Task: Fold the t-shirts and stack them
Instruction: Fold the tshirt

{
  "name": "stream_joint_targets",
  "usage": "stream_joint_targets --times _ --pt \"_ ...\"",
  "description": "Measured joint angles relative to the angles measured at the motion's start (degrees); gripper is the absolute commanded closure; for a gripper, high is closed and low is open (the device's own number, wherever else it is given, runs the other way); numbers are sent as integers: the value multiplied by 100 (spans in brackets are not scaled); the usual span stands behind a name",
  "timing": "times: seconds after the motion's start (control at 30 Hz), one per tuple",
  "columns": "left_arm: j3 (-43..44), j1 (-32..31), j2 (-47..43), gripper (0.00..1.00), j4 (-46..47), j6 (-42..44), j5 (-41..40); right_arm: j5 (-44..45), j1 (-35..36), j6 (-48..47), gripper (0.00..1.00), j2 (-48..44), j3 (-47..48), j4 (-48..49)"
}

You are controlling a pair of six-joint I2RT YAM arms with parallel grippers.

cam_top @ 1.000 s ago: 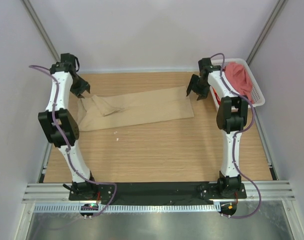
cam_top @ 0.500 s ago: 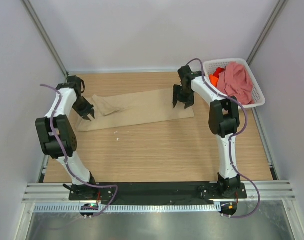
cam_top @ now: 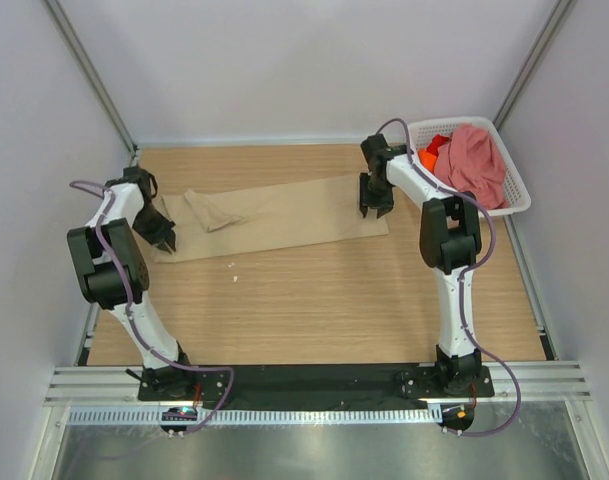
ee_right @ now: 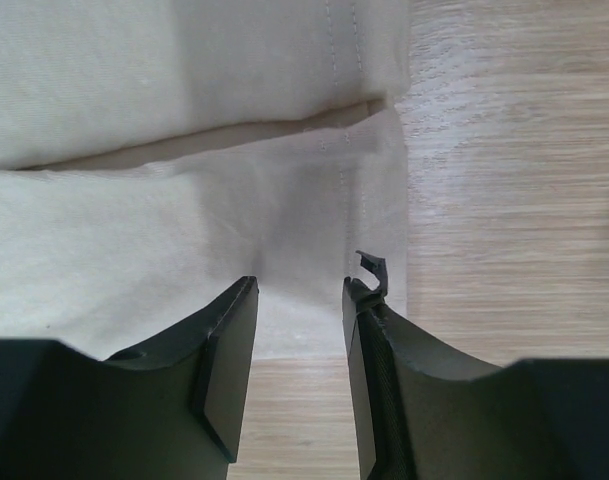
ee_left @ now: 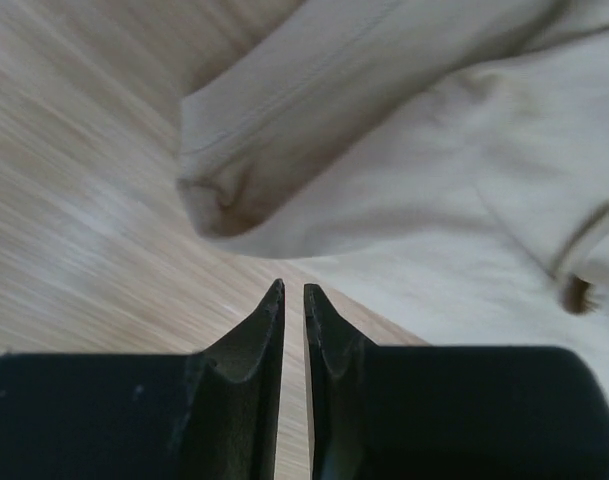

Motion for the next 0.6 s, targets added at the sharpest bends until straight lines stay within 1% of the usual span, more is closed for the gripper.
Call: stream_joint_targets --times 0.13,0.23,0.33,0.5,0.57,0.6 --pt "-538 260 7 88 26 74 -90 68 0 -9 55 0 -457 236" --pt "-708 400 48 89 9 140 -170 105 0 7 55 -258 -918 525" --pt "-765 509 70 89 11 223 -299 107 7 57 55 -608 -1506 837" --pt "-868 772 68 90 -22 334 -494 -52 20 262 55 -1384 -2743 1300" --pt "-916 861 33 89 -52 374 -522 -162 35 365 55 -1698 -3185 1401" --pt "-966 898 -37 87 -52 382 -522 -254 50 448 54 -1908 -3495 1464"
